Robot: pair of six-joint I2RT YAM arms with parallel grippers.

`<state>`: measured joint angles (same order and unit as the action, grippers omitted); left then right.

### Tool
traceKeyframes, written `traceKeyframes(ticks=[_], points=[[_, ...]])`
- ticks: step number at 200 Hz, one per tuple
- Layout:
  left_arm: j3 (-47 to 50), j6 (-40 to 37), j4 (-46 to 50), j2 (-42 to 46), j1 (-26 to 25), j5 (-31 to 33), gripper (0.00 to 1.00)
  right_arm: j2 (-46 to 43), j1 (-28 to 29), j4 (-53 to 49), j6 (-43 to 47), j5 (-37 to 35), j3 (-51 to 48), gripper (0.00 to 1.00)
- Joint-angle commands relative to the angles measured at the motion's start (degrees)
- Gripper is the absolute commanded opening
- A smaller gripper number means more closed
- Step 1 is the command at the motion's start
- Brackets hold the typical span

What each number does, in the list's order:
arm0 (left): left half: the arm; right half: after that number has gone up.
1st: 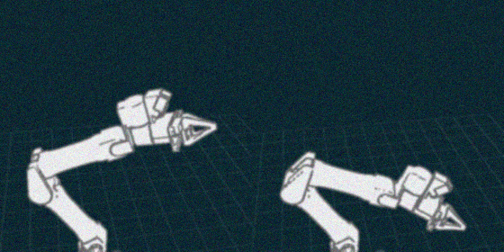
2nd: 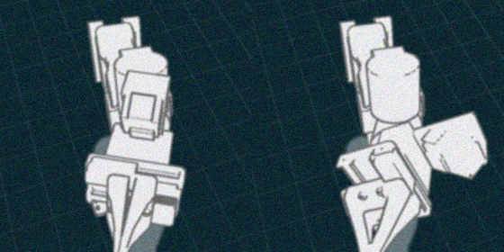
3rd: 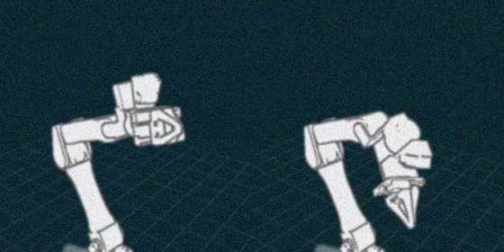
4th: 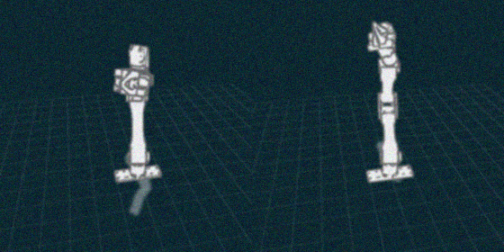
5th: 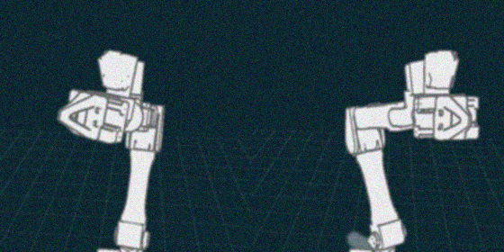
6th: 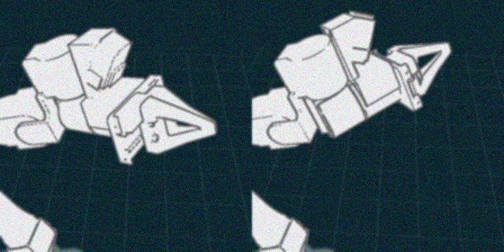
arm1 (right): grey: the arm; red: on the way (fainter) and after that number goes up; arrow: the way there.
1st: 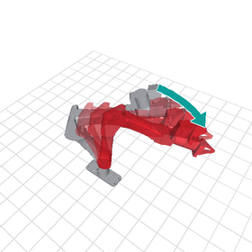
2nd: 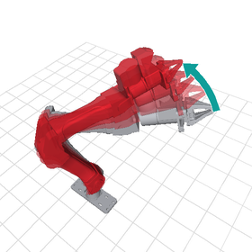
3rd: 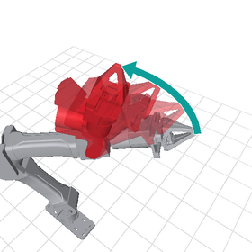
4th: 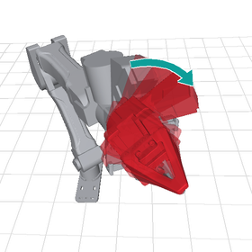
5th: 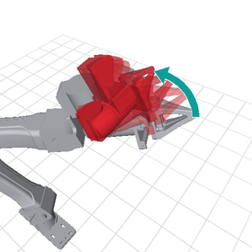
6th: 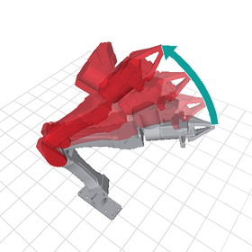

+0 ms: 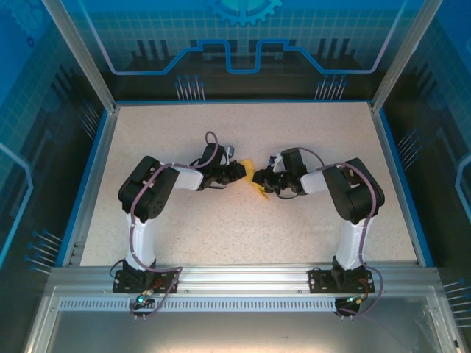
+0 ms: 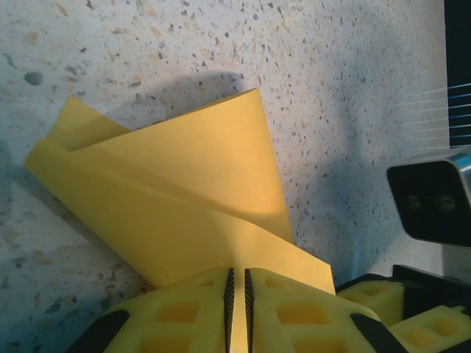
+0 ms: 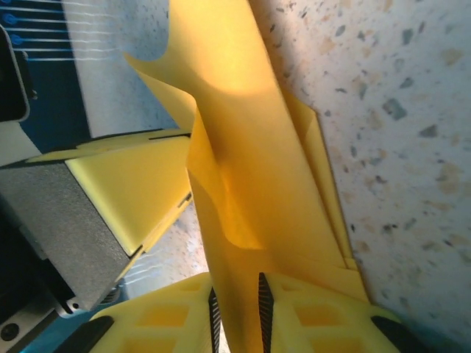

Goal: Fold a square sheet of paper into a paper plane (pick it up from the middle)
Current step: Fold the wing for the fifth time at the center of the table.

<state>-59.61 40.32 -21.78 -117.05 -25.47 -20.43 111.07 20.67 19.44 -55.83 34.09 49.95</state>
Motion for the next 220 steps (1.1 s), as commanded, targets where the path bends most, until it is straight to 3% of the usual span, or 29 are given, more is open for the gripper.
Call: traceKeyframes(ticks=[1, 52, 82, 127, 220], points=[[-1.62, -1.33, 2.04, -0.72, -0.24, -0.84, 0.17, -2.5, -0.05, -14.81, 9.93, -4.32, 2.98, 0.25], [-2.0, -1.37, 2.48, -0.81, -0.37, -0.76, 0.15, -3.42, 2.24, -24.76, 21.98, -10.94, 9.31, 0.29], [-2.26, -1.31, 2.76, -0.81, -0.43, -0.75, 0.15, -1.78, 3.78, -28.4, 26.44, -11.1, 12.8, 0.32], [-2.52, -1.3, 2.89, -0.81, -0.5, -0.75, 0.15, 0.29, 5.13, -30.22, 27.94, -12.57, 15.15, 0.32], [-3.14, -1.07, 3.33, -0.63, -0.63, -0.74, 0.15, 1.24, 8.31, -33.24, 34.19, -22.33, 17.28, 0.38]])
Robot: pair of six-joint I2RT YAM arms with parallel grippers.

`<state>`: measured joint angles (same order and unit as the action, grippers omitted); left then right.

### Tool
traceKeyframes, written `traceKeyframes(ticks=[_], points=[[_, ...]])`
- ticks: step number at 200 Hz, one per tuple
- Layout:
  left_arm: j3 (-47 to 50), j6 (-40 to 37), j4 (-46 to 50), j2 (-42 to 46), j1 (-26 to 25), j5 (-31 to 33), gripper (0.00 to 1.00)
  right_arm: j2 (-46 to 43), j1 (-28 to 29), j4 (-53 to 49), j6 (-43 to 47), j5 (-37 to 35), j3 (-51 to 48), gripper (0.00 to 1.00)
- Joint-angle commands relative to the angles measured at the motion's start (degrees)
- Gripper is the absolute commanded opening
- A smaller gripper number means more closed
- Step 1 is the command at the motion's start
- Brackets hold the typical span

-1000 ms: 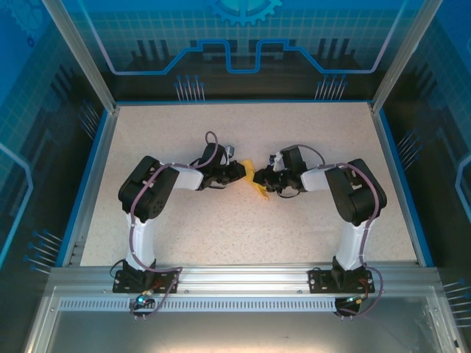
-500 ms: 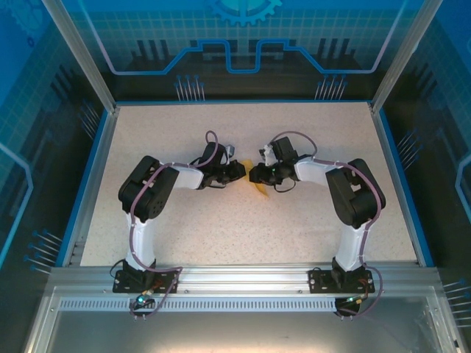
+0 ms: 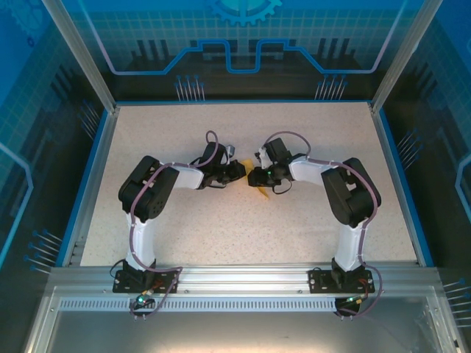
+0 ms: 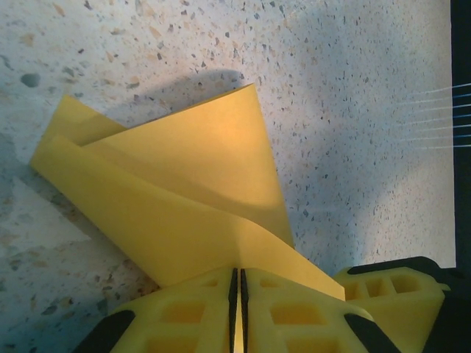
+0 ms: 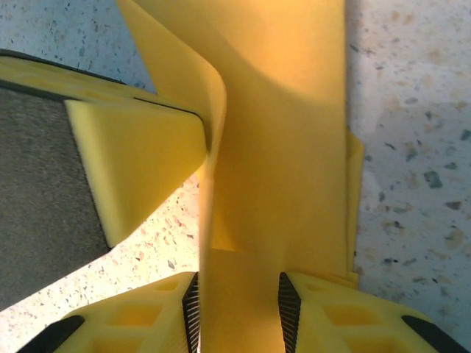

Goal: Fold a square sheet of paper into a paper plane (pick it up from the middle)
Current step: Fold the wing for the fifth time at the center of the table.

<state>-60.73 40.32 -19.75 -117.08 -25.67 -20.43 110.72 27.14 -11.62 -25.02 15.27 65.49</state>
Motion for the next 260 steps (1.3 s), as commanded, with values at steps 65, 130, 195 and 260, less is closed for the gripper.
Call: traceKeyframes(ticks=[65, 130, 195, 260], points=[[-1.93, -0.94, 1.46, 0.41, -0.46, -0.76, 0.15, 3.0, 2.99, -2.3, 4.53, -6.65, 2.46, 0.3], [-0.74, -1.34, 2.28, 6.69, -0.36, 1.29, 0.23, 1.9, -0.38, 9.27, -0.89, 5.08, -5.09, 0.03], [2.66, -1.72, 0.61, 9.67, -0.32, 2.72, 0.27, -0.54, -4.24, 20.55, -8.38, 20.05, -10.94, 0.01], [8.86, -1.62, -4.99, 11.71, -0.33, 2.2, 0.27, 1.21, -4.46, 22.18, -14.65, 25.89, -10.35, 0.0]])
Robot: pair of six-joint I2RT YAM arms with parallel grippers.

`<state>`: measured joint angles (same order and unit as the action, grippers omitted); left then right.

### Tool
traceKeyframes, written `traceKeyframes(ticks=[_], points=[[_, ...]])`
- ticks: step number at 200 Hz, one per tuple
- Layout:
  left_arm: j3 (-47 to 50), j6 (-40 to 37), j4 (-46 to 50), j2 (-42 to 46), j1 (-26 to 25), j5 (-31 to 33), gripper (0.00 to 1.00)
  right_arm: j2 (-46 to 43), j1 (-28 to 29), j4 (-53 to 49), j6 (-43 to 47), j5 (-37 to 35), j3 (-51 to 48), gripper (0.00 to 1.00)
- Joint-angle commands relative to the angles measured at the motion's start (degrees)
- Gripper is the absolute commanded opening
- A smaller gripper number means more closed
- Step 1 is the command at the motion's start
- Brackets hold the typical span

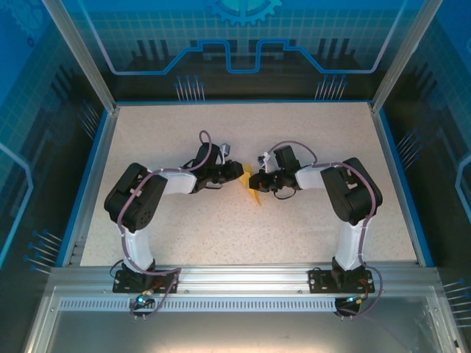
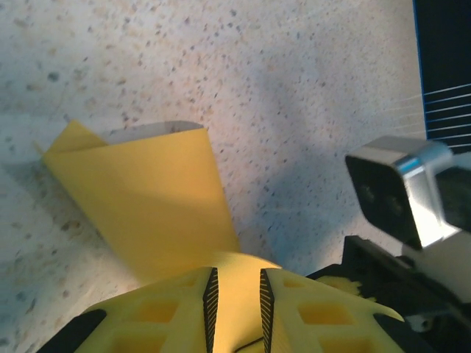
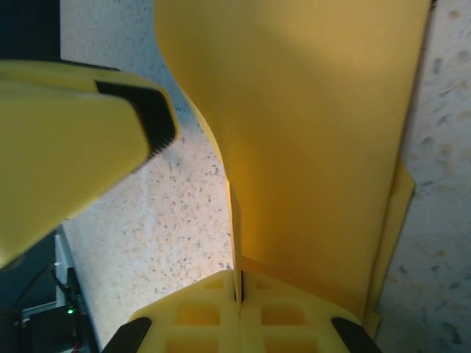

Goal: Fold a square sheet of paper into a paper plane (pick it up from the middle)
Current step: Fold the wing for the fifth time at the center of the table.

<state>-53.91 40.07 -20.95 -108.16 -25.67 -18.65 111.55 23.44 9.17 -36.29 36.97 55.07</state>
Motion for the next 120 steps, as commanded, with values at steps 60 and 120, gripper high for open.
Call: traceKeyframes(ticks=[60, 120], points=[[4.56, -1.18, -6.59, 2.94, -0.29, 0.99, 0.27, 3.4, -2.82, 8.19, -9.58, 6.23, -2.01, 0.0], [4.0, -0.96, -7.09, 1.73, -0.34, 0.47, 0.27, 4.91, -3.66, 11.81, -13.7, 5.74, -4.09, 0.0]])
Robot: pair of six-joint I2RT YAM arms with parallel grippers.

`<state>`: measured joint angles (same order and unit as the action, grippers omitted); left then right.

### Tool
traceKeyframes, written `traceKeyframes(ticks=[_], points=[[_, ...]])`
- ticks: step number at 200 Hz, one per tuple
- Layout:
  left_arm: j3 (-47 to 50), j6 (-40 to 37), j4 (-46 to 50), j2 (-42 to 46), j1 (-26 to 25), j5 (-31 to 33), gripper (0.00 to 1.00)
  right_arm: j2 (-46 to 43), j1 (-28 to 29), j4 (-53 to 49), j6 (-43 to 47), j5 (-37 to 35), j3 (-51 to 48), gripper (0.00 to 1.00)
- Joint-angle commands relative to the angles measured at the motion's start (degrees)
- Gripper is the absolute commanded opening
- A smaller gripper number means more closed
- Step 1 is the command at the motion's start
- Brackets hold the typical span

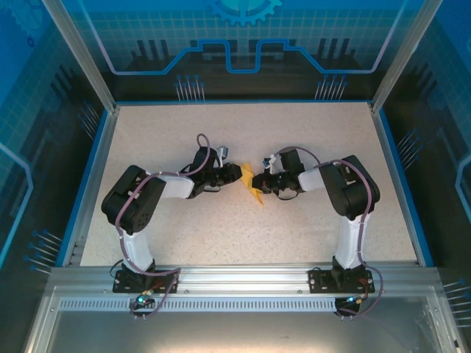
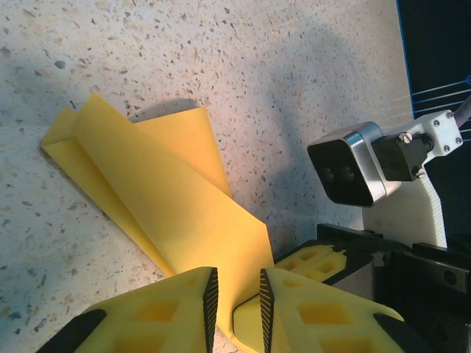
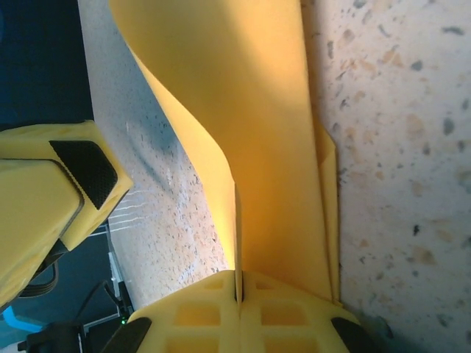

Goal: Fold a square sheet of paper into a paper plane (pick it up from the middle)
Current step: Fold the wing for the fifth time at the center of the table.

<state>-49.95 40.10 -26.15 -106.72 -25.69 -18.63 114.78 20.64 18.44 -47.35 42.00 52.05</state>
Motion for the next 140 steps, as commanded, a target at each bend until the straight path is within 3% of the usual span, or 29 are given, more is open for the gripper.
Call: traceKeyframes(ticks=[1, 140], points=[[0.04, -0.98, -1.93, 0.24, -0.32, 0.44, 0.27, 1.72, -0.87, 2.56, -2.65, 0.72, -1.07, 0.0], [-2.95, -1.4, -3.38, -5.42, -0.69, -5.91, 0.19, 5.93, -2.98, -2.65, -6.97, 0.02, -0.2, 0.0]])
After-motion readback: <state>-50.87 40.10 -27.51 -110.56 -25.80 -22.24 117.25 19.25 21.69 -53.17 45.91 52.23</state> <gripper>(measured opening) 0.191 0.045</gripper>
